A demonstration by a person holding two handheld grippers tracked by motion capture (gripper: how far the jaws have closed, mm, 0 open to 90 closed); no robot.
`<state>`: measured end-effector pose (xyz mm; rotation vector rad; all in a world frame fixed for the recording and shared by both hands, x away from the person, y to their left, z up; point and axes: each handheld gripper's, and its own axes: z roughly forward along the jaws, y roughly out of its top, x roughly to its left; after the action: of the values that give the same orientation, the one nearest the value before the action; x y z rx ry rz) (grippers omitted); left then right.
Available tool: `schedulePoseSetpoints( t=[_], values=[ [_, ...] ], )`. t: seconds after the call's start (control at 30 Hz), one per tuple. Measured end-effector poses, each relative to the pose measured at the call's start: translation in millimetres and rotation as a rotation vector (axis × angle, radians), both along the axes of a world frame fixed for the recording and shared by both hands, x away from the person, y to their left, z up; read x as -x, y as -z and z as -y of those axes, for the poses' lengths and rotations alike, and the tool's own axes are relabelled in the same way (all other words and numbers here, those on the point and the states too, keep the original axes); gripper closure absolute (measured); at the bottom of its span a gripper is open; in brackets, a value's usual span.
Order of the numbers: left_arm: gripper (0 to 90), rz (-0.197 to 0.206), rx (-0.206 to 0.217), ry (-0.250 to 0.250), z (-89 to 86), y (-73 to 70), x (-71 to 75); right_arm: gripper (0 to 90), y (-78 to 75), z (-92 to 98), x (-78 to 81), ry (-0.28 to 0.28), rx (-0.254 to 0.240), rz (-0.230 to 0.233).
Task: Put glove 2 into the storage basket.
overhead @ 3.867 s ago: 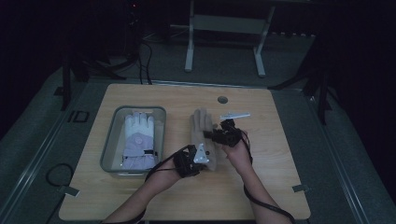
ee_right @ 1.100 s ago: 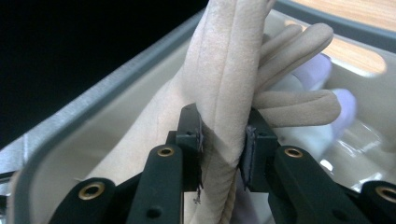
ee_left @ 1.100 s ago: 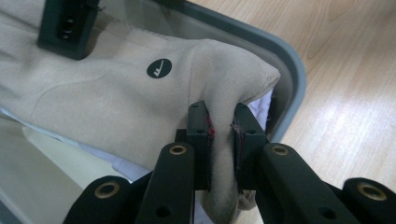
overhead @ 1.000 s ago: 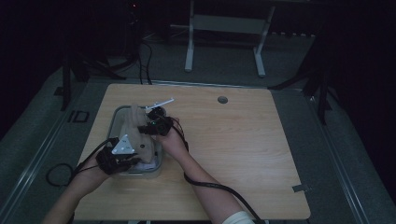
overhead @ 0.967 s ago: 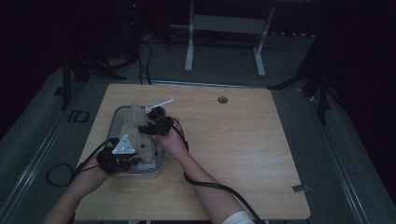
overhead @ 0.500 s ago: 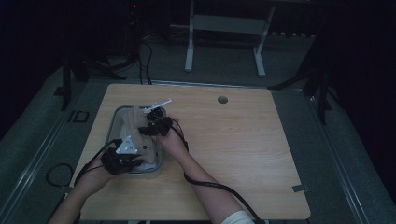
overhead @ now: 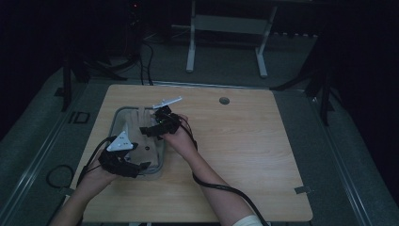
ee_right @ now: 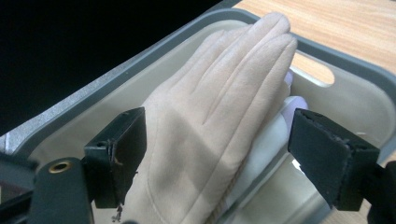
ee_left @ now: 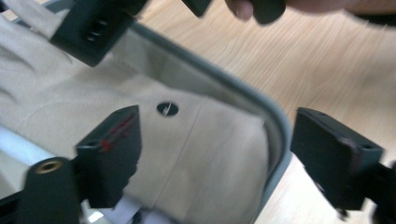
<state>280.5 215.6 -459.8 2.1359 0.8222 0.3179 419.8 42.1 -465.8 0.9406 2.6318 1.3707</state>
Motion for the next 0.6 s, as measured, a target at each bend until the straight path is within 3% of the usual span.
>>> schedulePoseSetpoints(
  t=[0.1, 0.13, 0.33, 0.47, 0.6],
  values=[
    [14.1, 0.012, 0.031, -0.018, 1.4, -1.6, 0.5, 17.5, -1.8, 4.4, 1.7, -0.01, 0.023, 0.027],
    [14.1, 0.032, 0.102, -0.049, 5.2, -2.9, 1.2, 17.5, -2.4, 7.4, 2.3, -0.015, 0.021, 0.029],
    [12.4, 0.06, 0.137, -0.054, 15.1, -4.3, 2.4, 17.1, -5.8, 32.9, 9.2, -0.029, 0.006, 0.041],
    [12.4, 0.07, 0.118, -0.045, 28.4, -1.3, 3.3, 17.1, -6.1, 50.8, 15.9, -0.032, 0.023, 0.057],
    [13.1, 0.075, 0.127, -0.027, 43.2, 2.7, 4.6, 17.2, -2.5, 71.6, 22.1, -0.024, 0.028, 0.054]
  ],
)
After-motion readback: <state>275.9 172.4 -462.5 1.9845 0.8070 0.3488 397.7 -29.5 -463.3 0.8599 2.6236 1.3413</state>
